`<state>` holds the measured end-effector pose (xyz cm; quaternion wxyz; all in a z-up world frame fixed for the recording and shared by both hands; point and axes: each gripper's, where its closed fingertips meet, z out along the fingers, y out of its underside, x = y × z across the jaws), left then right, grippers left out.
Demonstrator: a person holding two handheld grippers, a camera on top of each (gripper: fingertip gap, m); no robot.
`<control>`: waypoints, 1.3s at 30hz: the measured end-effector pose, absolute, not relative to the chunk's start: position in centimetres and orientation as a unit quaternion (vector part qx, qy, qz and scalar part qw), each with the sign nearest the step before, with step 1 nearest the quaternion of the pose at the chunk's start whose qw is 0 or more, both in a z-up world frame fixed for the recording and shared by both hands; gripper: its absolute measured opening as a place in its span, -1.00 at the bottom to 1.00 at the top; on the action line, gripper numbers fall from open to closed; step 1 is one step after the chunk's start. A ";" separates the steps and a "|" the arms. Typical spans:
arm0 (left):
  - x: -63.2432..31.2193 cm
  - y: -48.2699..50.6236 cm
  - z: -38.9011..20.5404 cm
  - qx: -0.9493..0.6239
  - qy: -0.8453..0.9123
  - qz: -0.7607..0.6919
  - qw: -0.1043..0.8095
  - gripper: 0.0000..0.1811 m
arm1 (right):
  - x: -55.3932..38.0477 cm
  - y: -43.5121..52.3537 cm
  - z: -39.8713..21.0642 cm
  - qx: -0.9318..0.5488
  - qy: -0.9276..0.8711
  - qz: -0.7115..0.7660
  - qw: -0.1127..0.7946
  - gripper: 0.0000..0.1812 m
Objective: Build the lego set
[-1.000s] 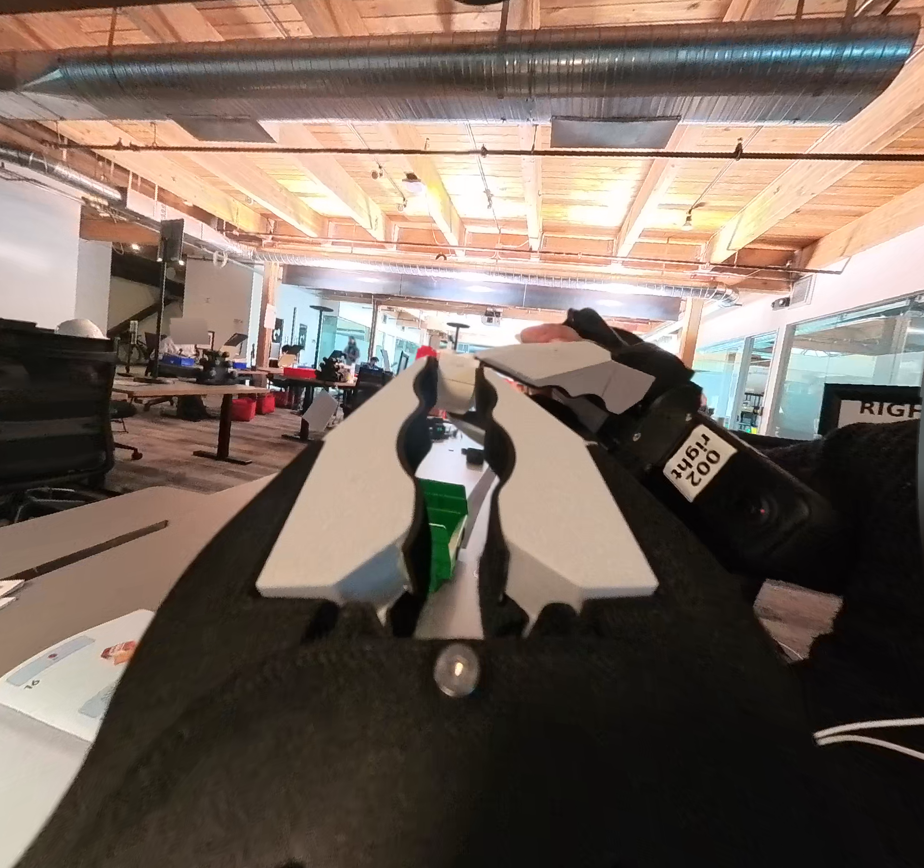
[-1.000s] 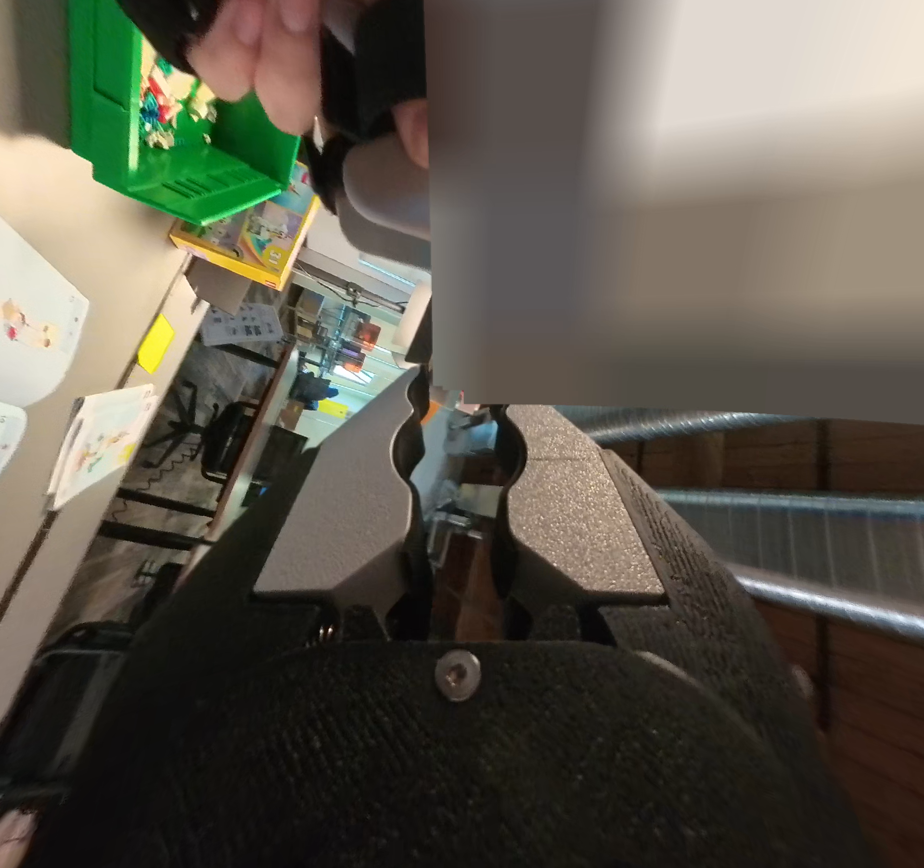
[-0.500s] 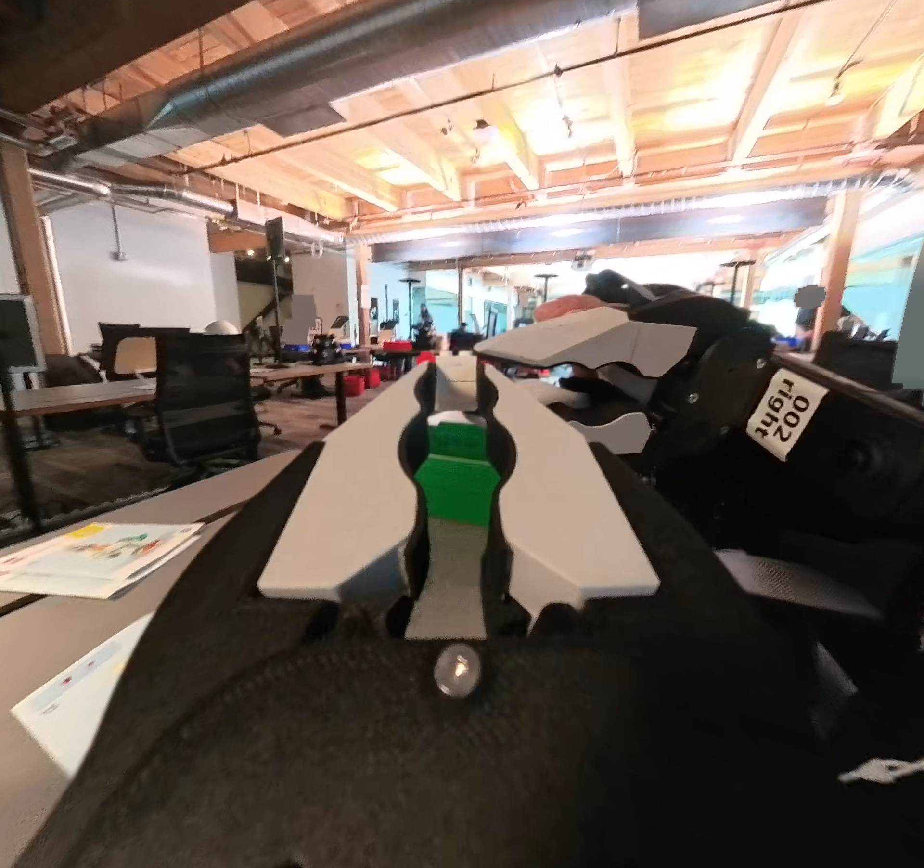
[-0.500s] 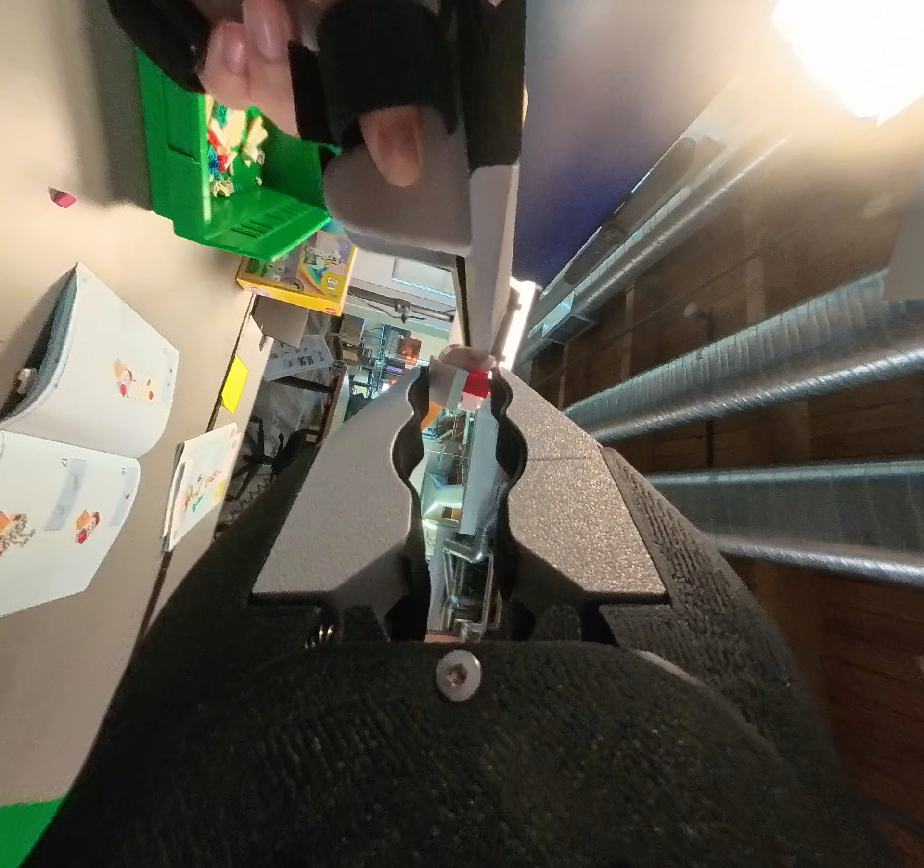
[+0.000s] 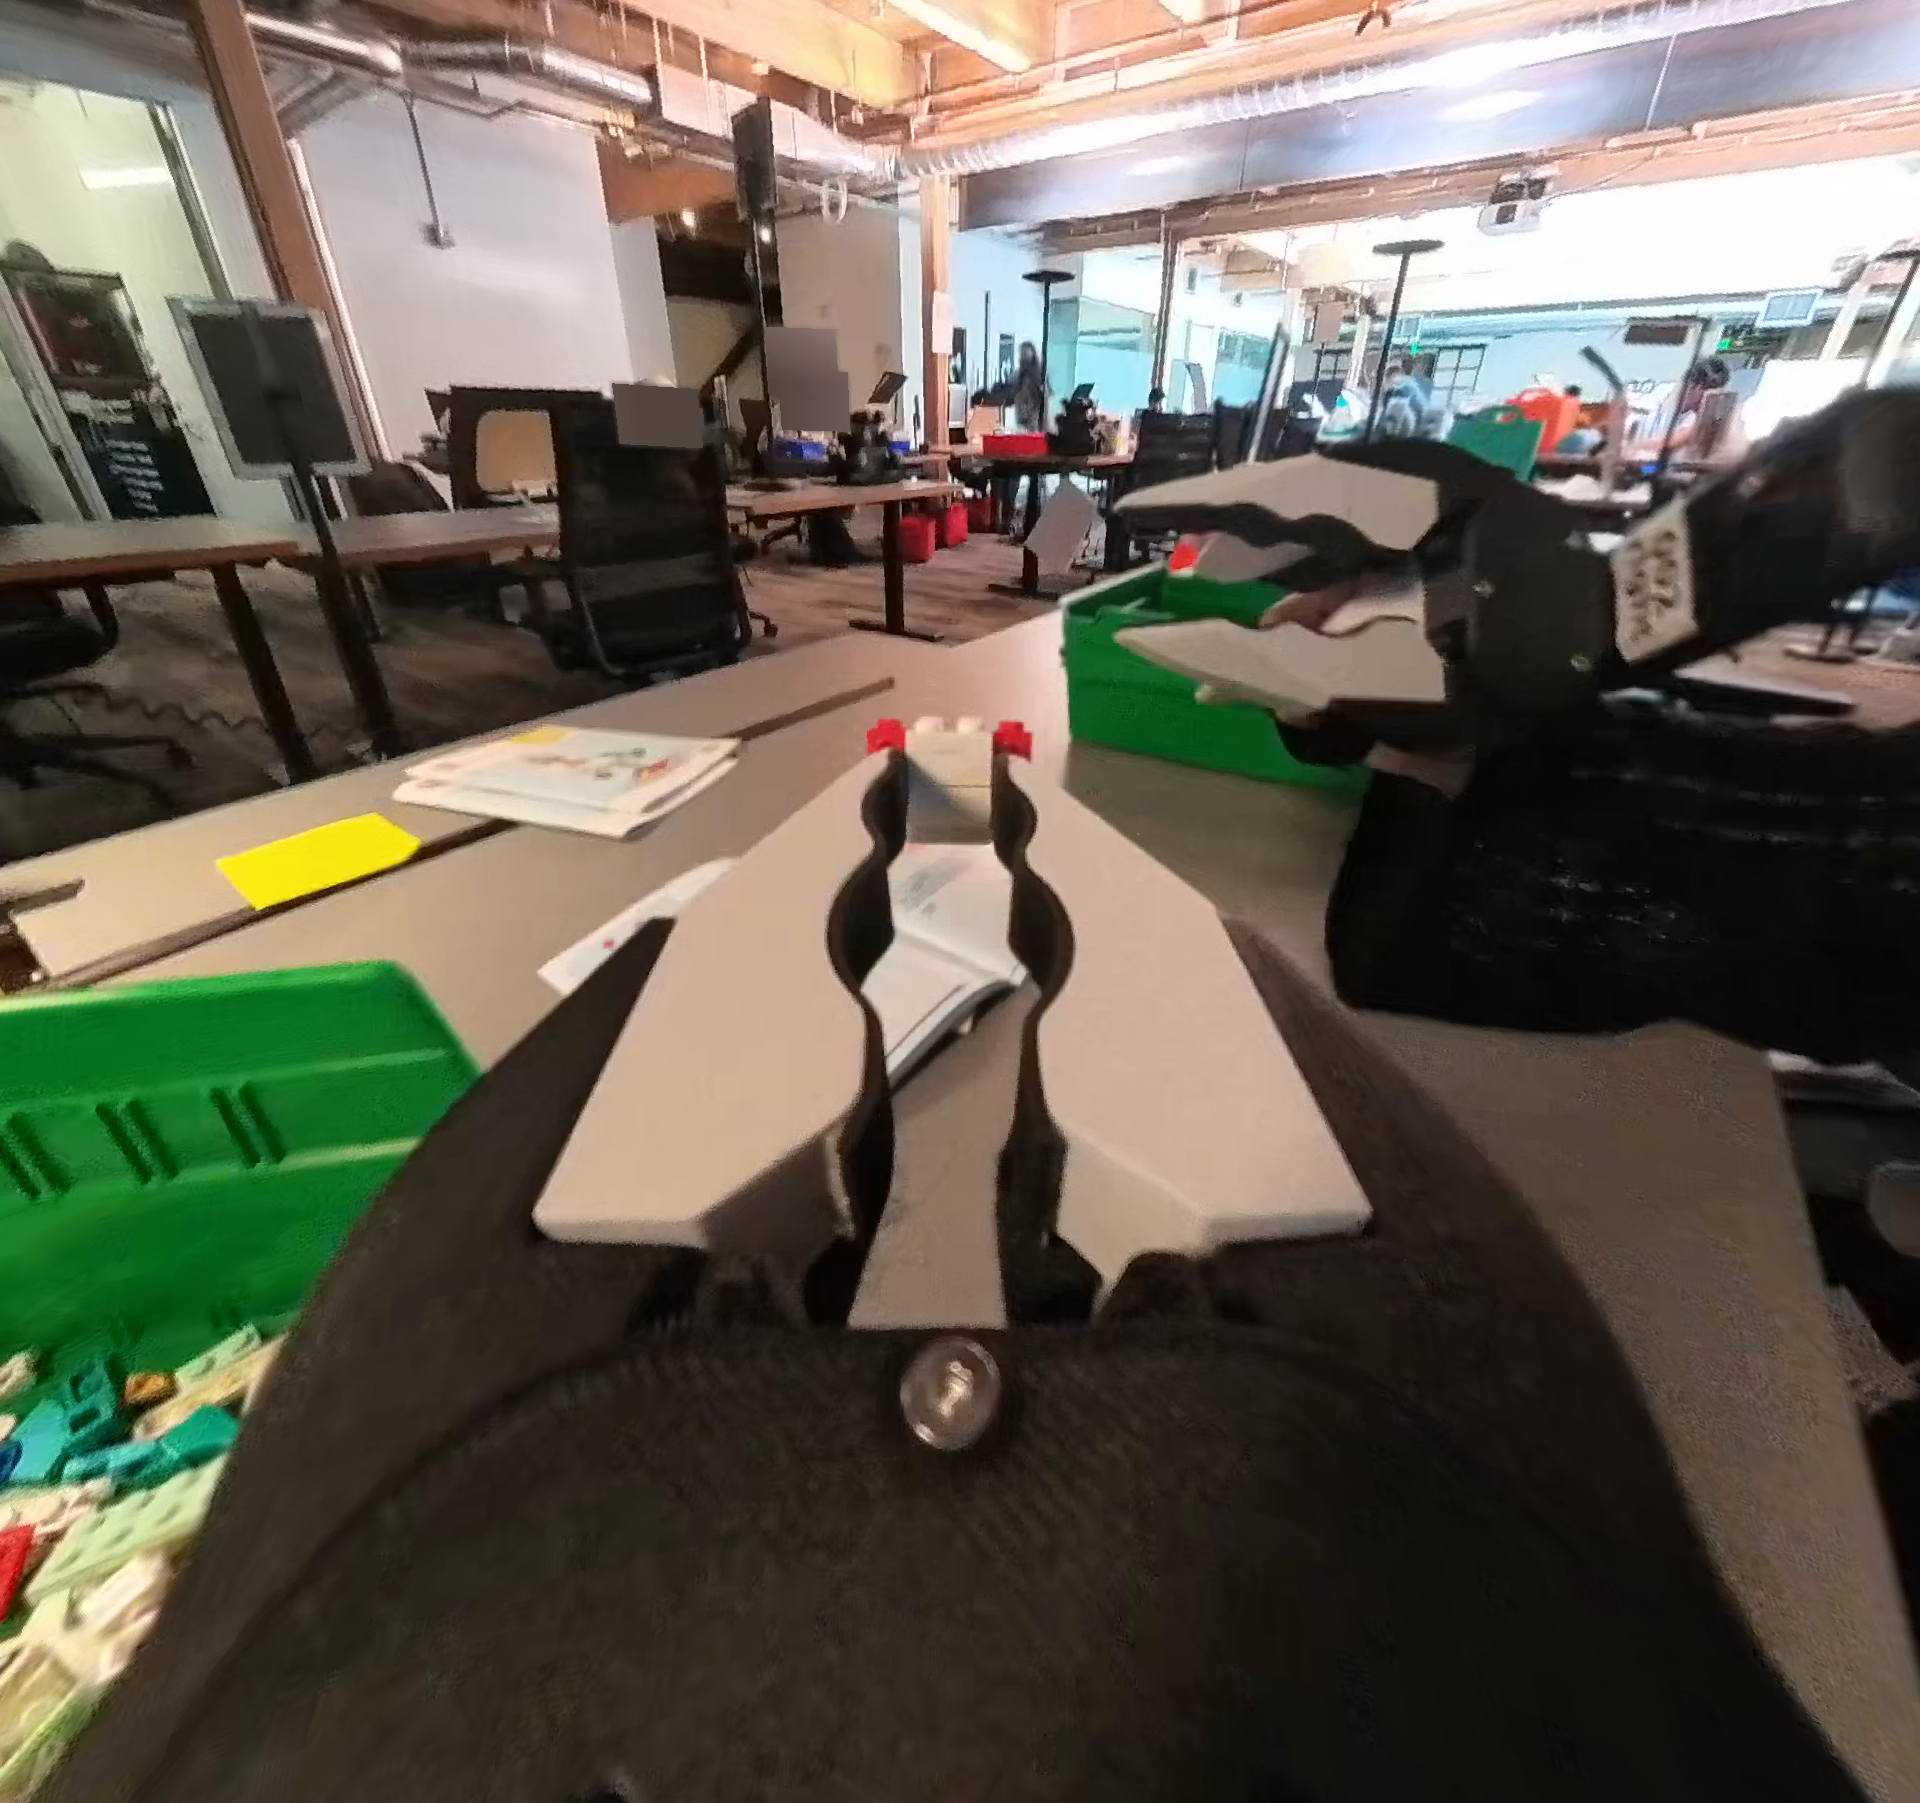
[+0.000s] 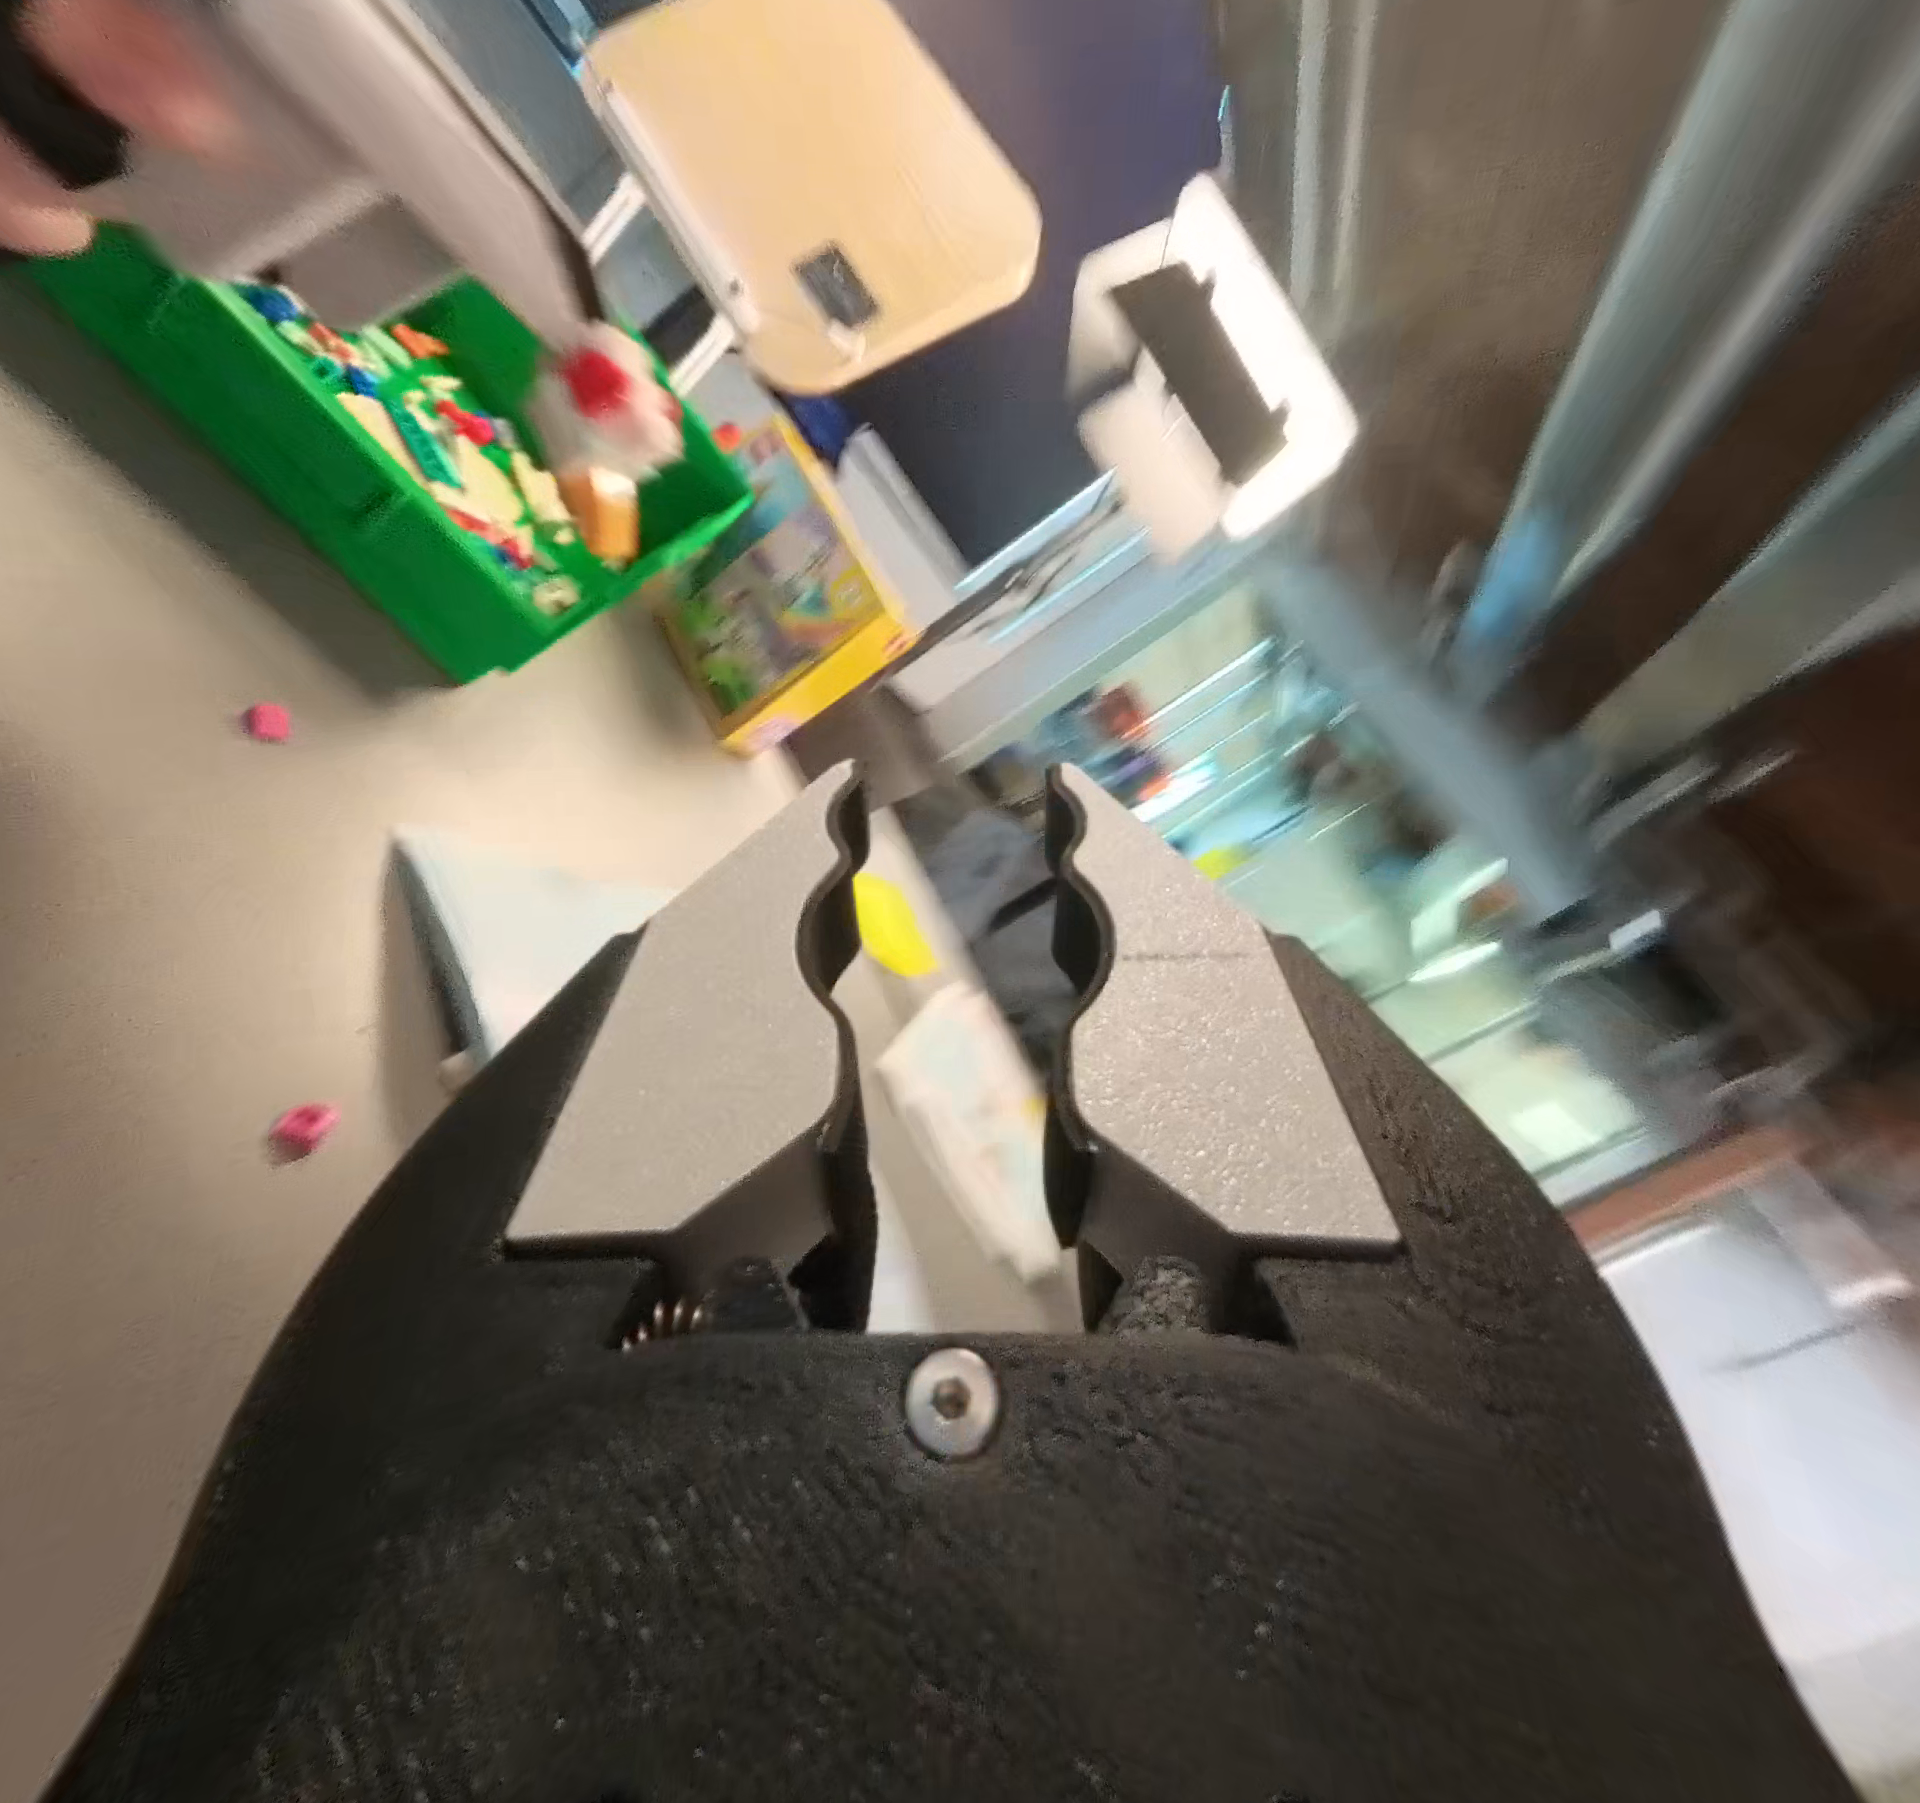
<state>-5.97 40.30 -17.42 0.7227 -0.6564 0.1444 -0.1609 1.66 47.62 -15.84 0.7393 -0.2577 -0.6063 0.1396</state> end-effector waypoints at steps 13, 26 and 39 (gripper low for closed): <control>-4.5 43.4 -21.6 -0.630 0.155 -0.255 0.717 -0.83 | 3.3 53.3 -21.4 -0.393 -0.528 0.306 0.688 -0.73; -3.8 41.0 -20.1 -0.555 0.158 -0.481 0.660 -0.84 | -1.2 43.6 -23.6 -0.330 -0.626 0.488 0.511 -0.66; -4.8 41.4 -20.1 -0.548 0.127 -0.517 0.646 -0.83 | 0.0 48.1 -23.0 -0.340 -0.587 0.407 0.612 -0.66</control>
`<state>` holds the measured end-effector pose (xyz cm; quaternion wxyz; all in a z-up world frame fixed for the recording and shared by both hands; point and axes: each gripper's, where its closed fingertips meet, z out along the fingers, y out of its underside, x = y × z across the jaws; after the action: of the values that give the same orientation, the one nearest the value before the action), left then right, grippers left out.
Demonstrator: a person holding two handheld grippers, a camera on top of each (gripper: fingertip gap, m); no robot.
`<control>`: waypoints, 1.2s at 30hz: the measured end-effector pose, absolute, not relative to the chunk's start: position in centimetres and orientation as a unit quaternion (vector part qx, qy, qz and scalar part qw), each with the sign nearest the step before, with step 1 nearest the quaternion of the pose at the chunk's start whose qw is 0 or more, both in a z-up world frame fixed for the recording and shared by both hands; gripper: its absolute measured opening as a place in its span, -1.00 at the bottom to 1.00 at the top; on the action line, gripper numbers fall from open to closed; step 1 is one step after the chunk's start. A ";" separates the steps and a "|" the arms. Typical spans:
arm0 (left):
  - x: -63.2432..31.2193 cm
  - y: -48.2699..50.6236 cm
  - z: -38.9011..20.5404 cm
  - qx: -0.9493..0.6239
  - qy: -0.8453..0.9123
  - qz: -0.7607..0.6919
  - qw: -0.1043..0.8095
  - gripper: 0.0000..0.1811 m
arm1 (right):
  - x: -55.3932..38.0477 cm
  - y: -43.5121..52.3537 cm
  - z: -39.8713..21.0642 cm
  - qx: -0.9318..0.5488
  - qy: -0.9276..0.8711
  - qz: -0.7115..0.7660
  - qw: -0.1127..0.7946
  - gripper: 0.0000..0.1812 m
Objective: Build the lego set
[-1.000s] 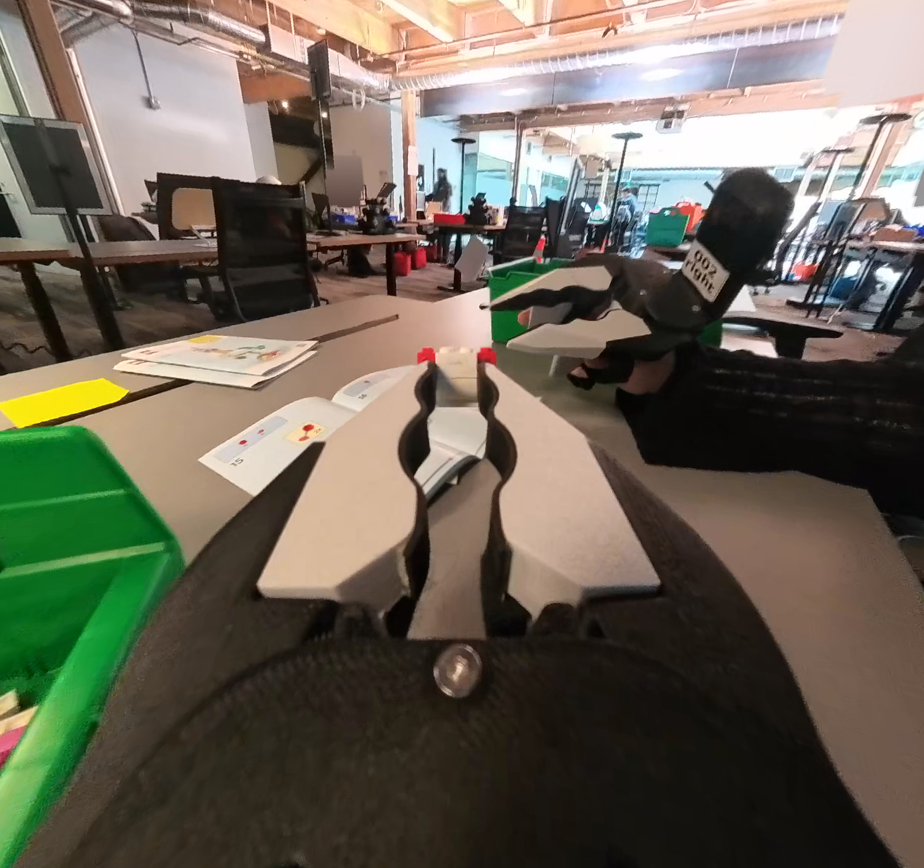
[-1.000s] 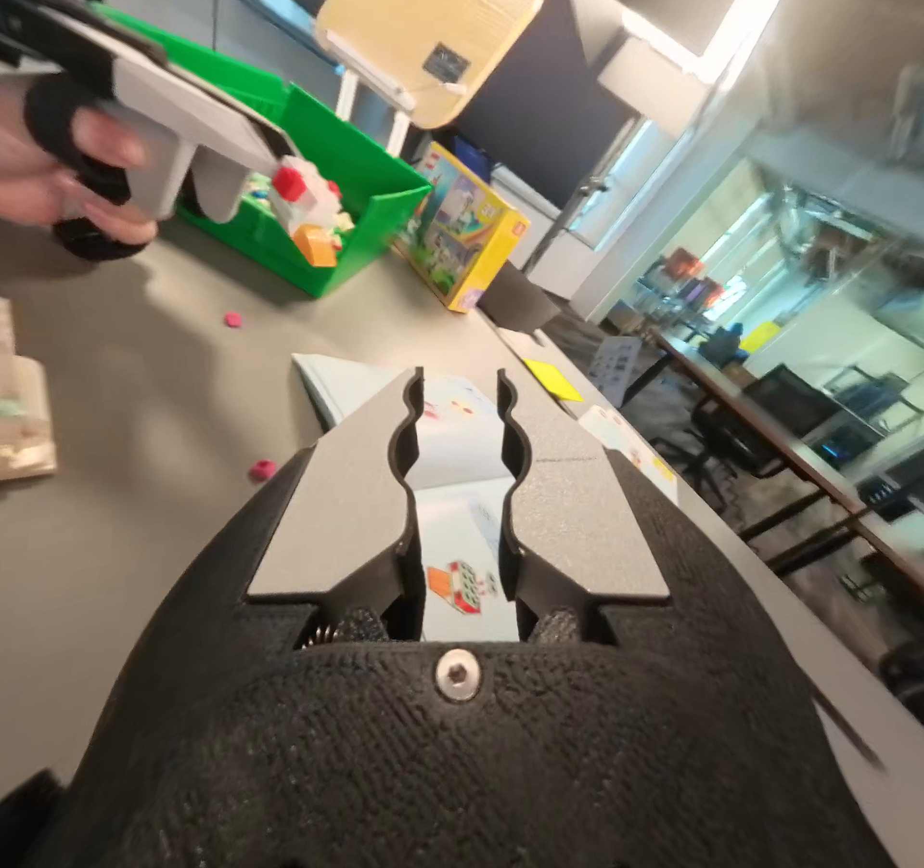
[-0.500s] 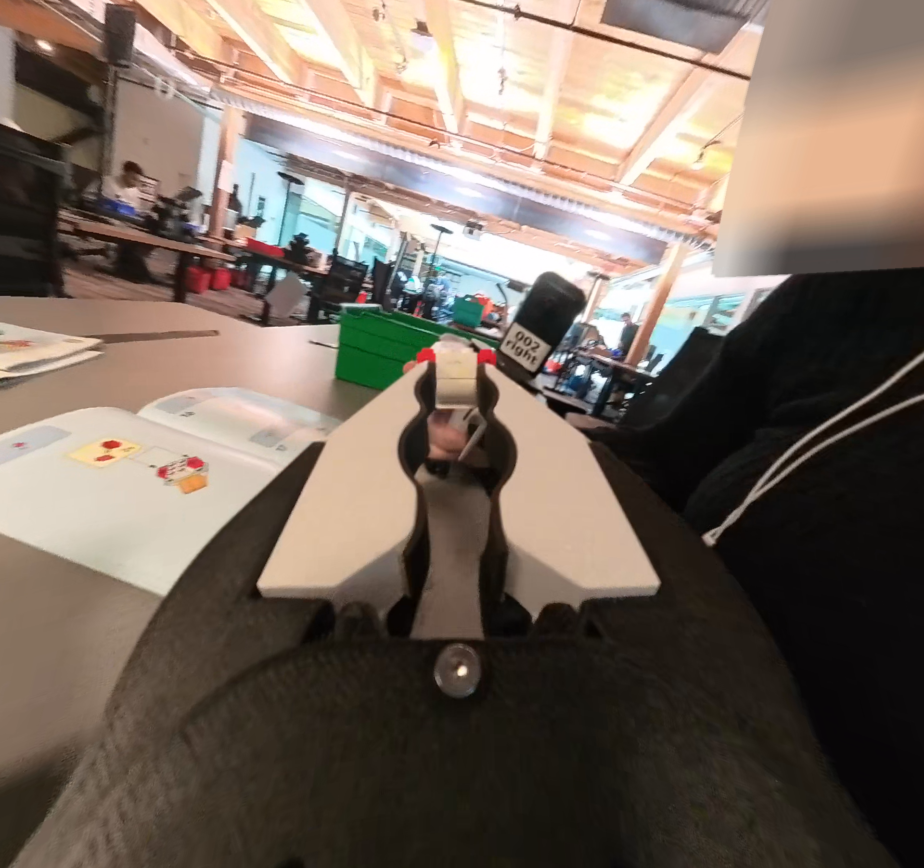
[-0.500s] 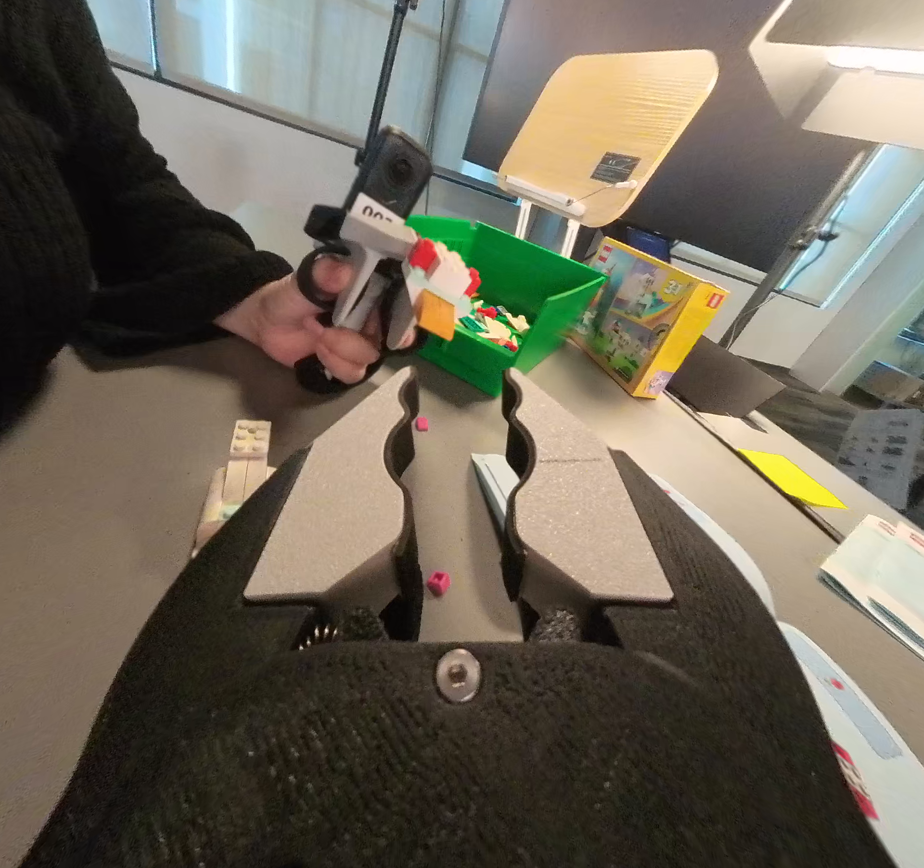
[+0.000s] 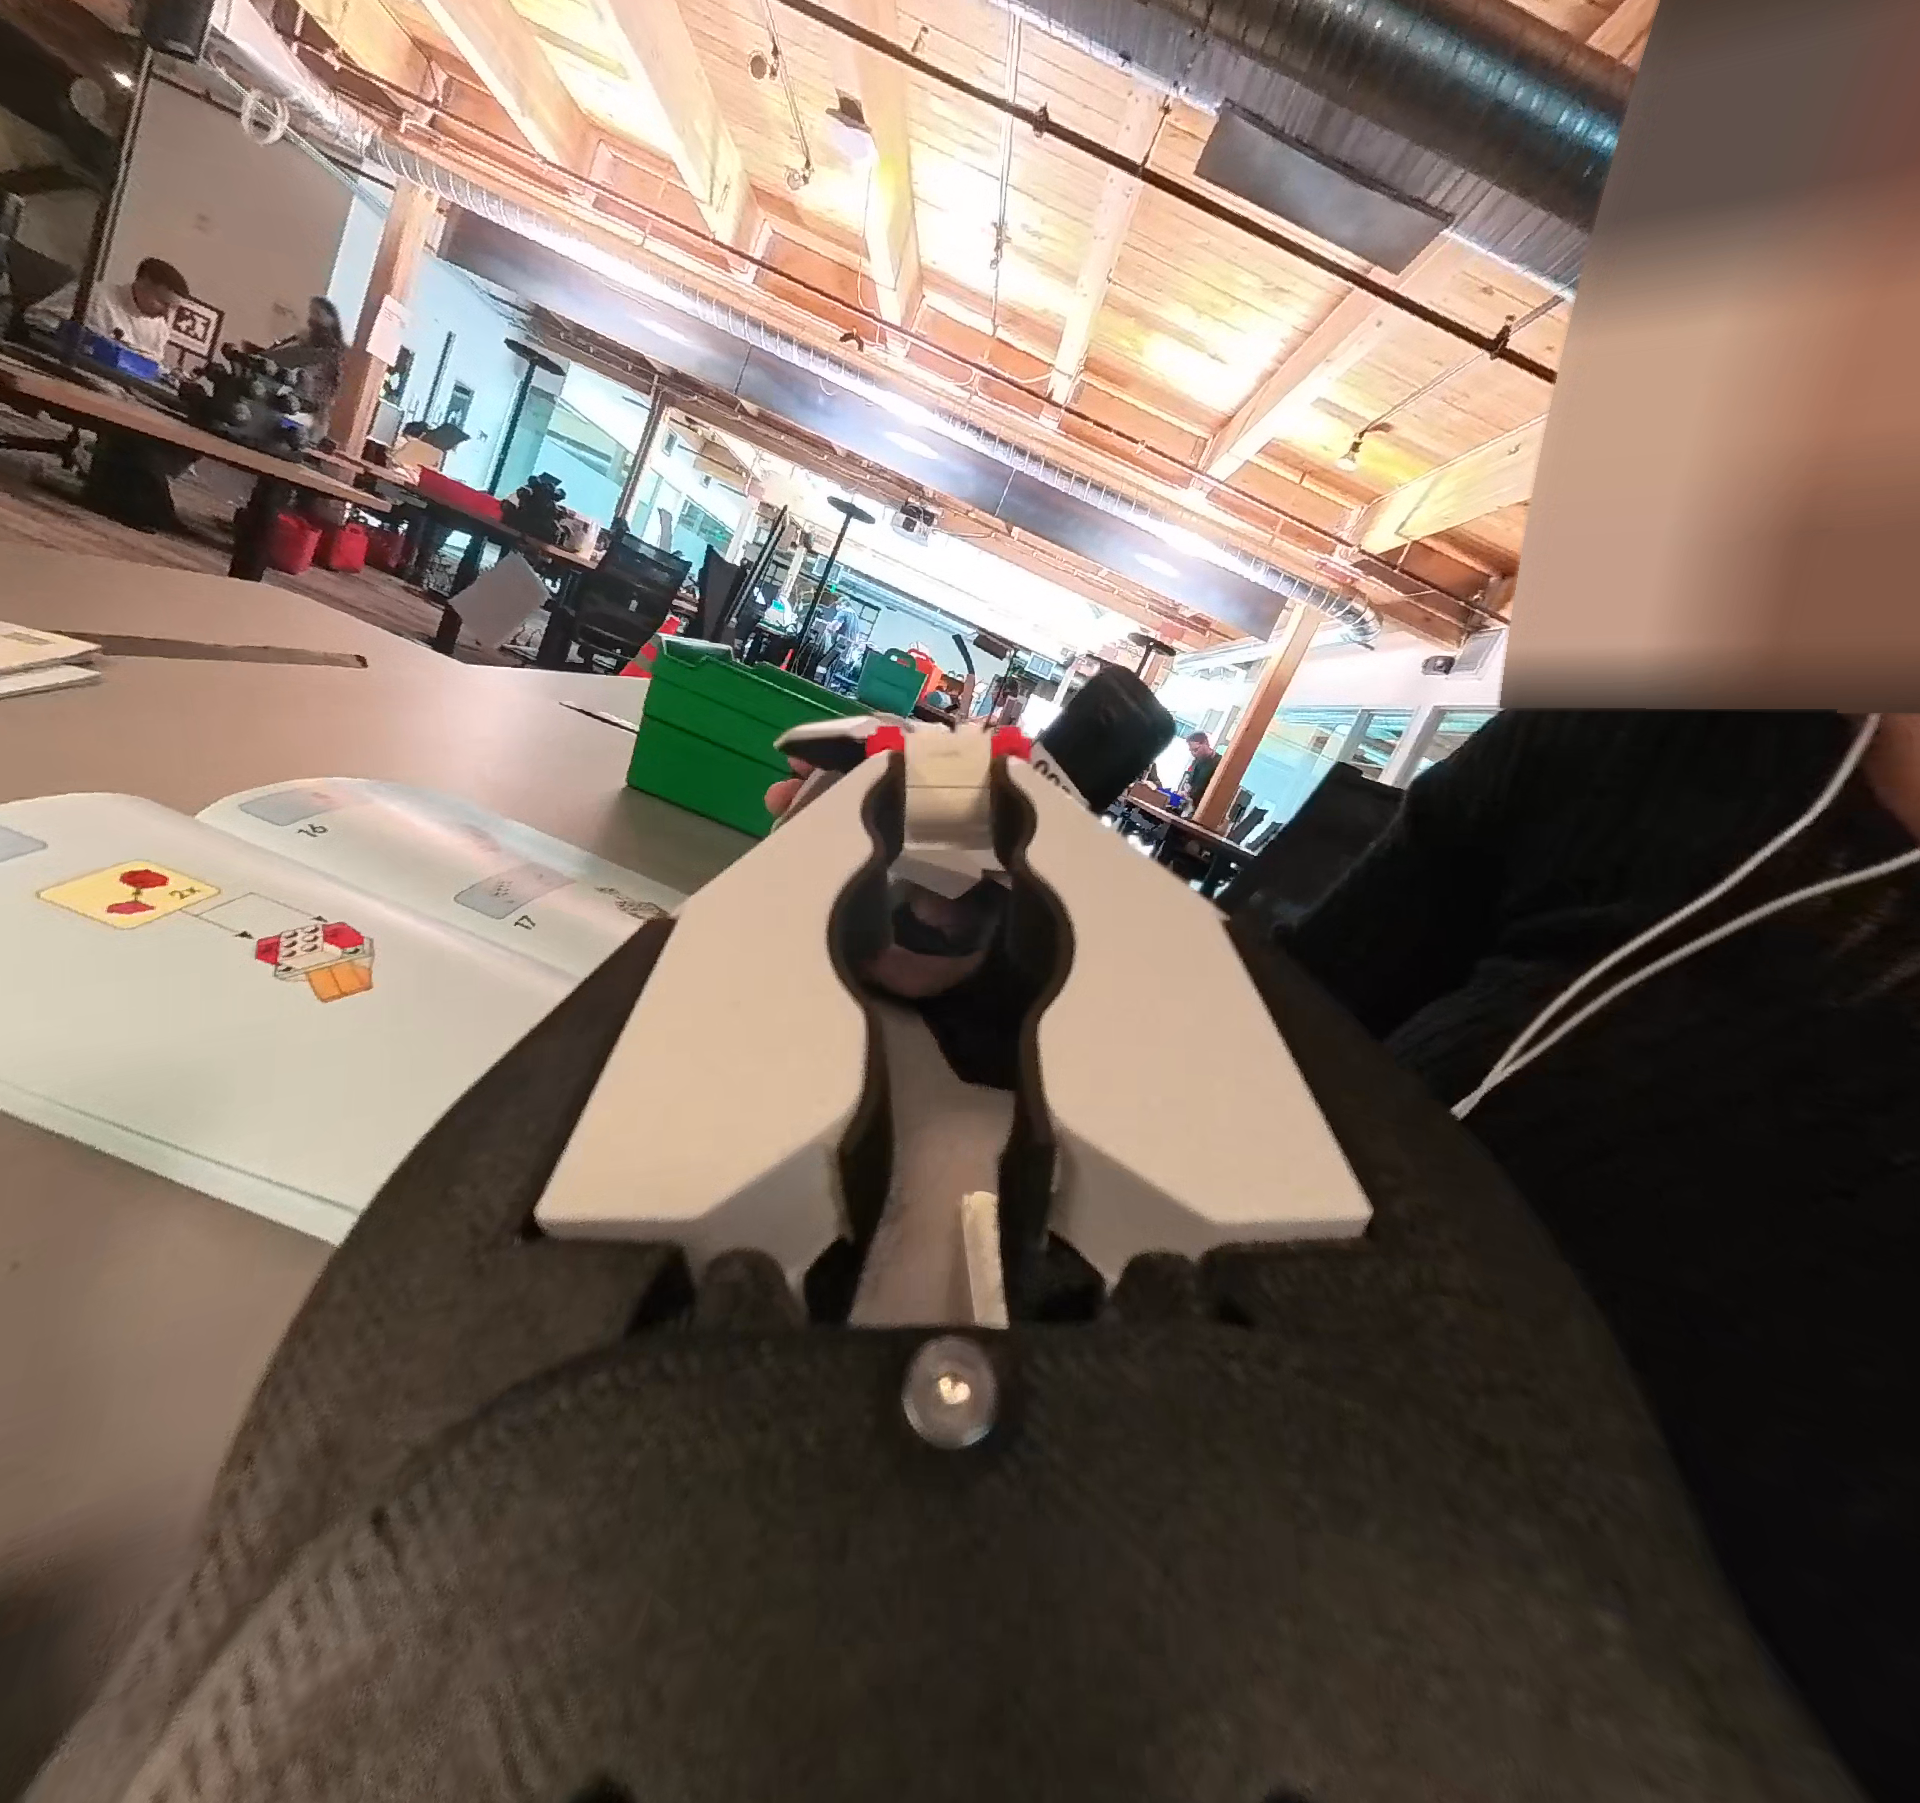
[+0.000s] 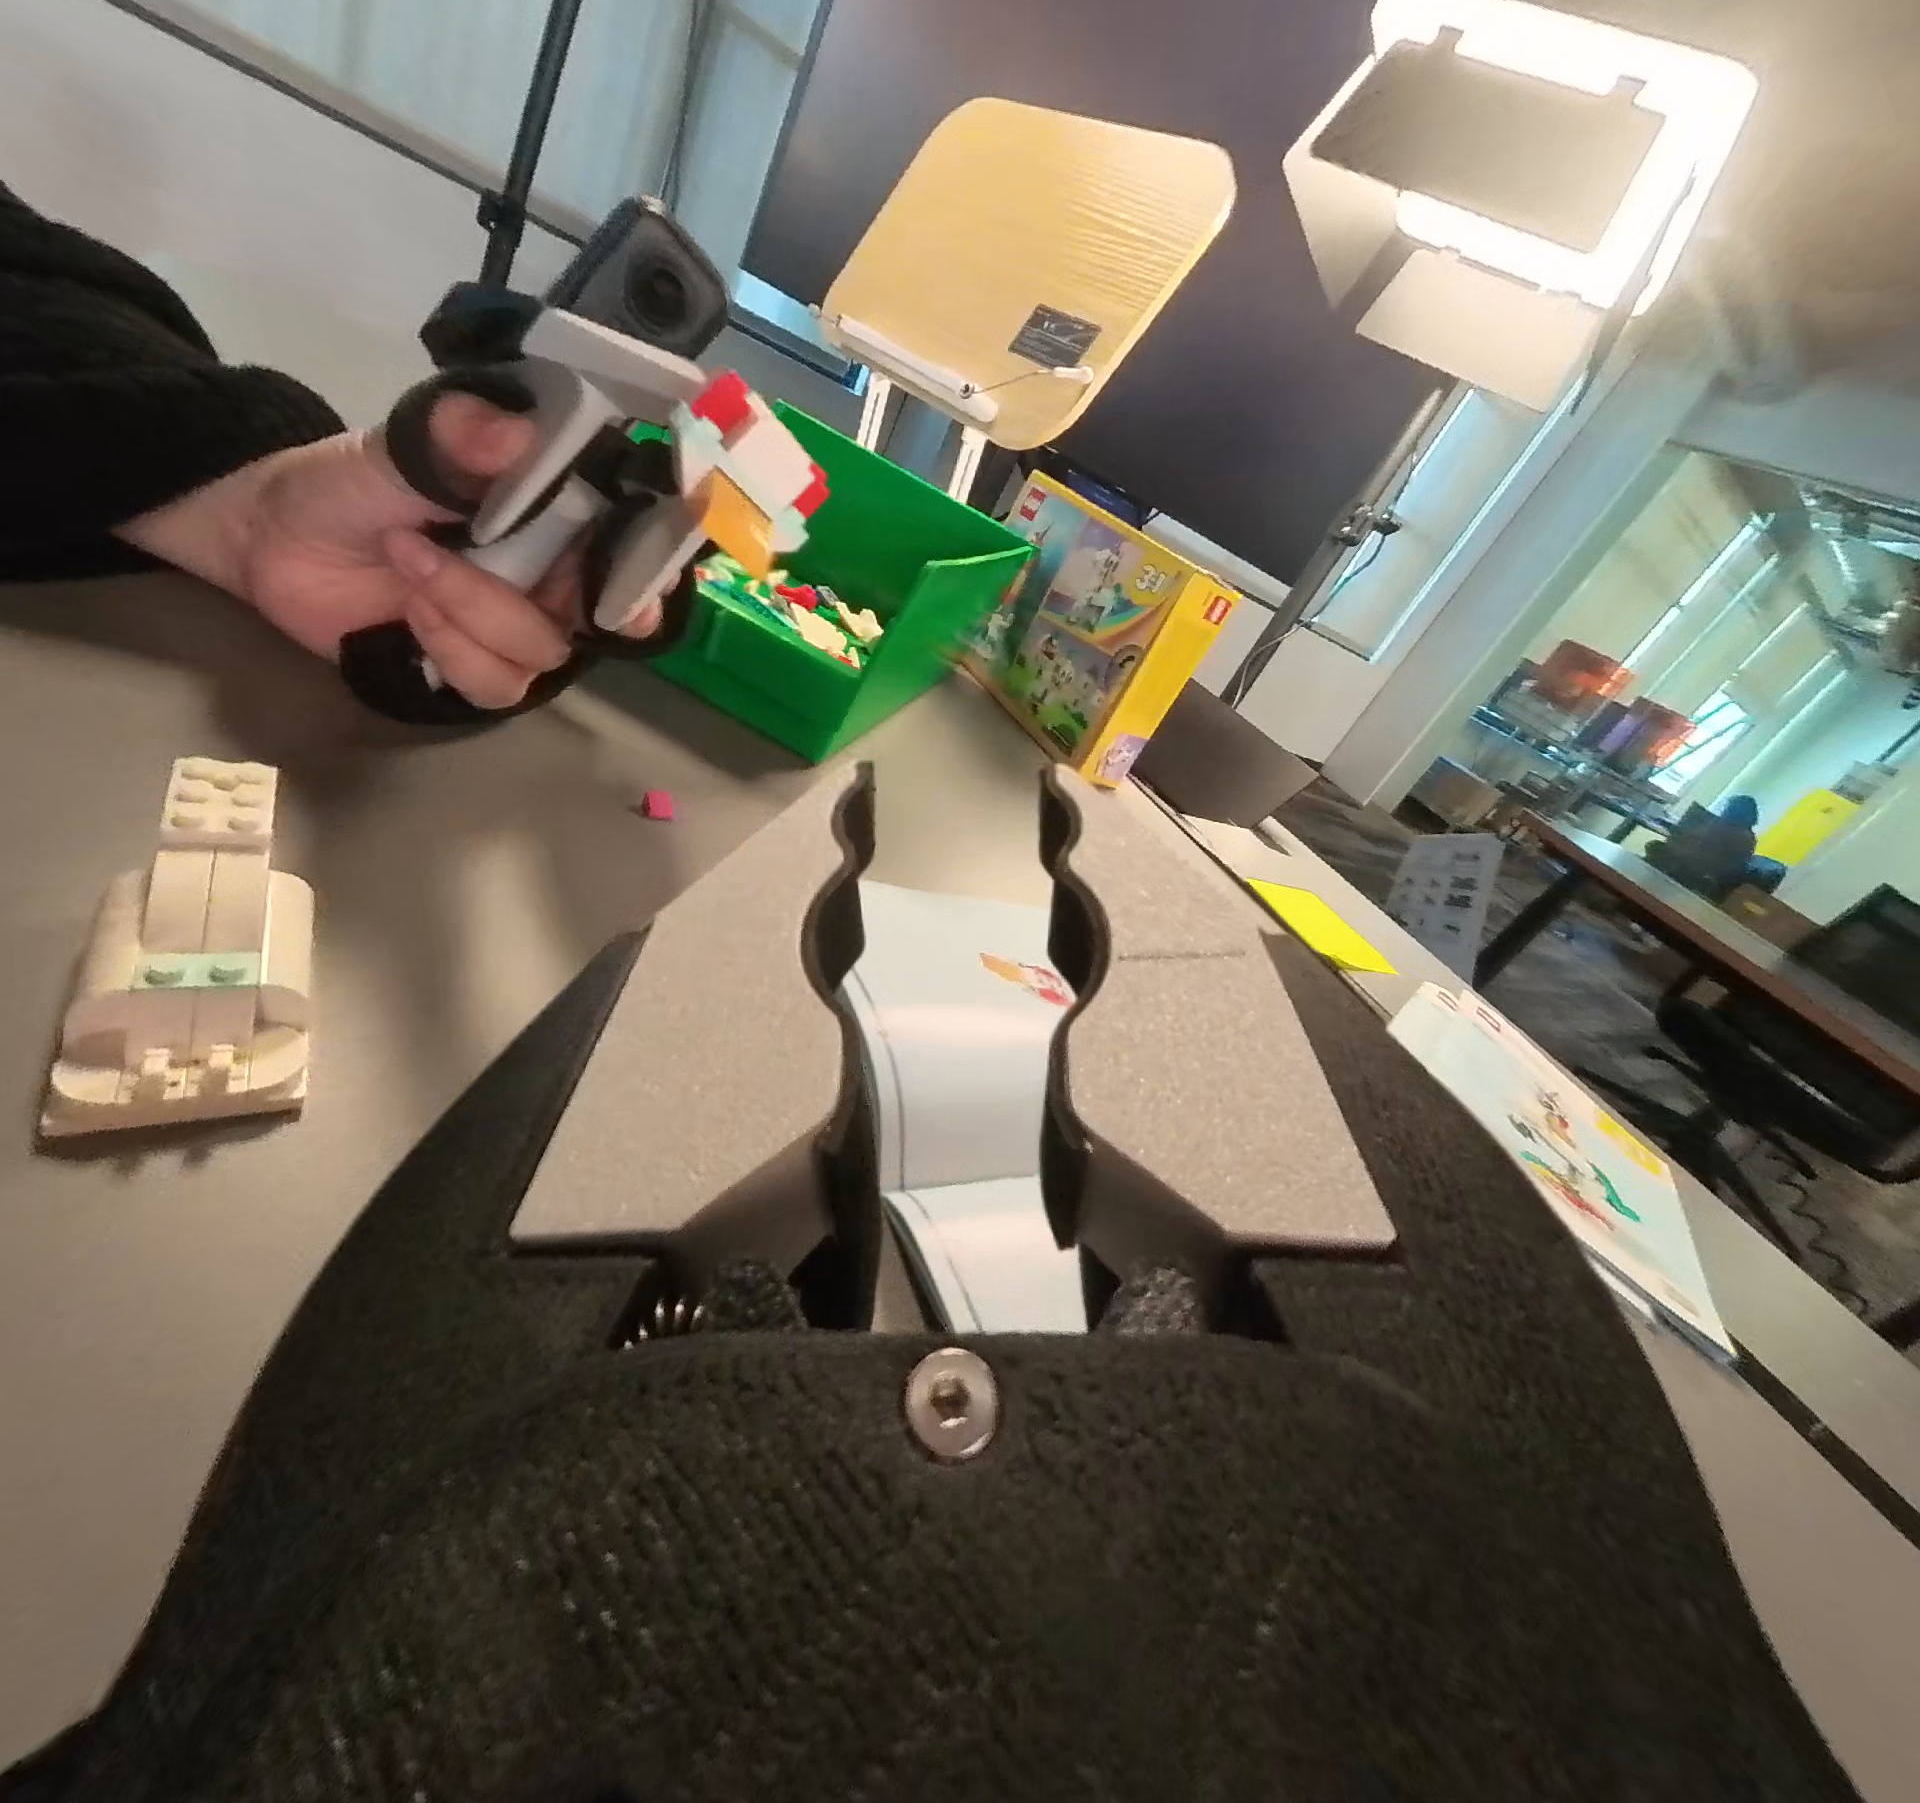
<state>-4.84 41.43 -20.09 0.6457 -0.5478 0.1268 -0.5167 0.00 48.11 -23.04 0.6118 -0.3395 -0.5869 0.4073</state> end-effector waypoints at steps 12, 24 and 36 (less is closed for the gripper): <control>-4.7 44.9 -23.7 -0.684 0.082 -0.385 0.614 -0.84 | -3.3 44.5 -23.3 -0.317 -0.662 0.251 0.631 -0.55; -3.5 43.4 -23.1 -0.665 0.149 -0.379 0.626 -0.90 | -4.6 44.5 -24.9 -0.334 -0.679 0.238 0.609 -0.73; -0.7 40.2 -23.0 -0.633 0.287 -0.348 0.629 -0.44 | -1.7 39.4 -21.4 -0.304 -0.602 0.608 0.419 -0.73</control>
<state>-0.73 40.24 -22.99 0.6285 -0.6333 0.2872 -0.3484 -1.72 39.43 -21.44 0.4191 -0.3042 -0.6017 0.6081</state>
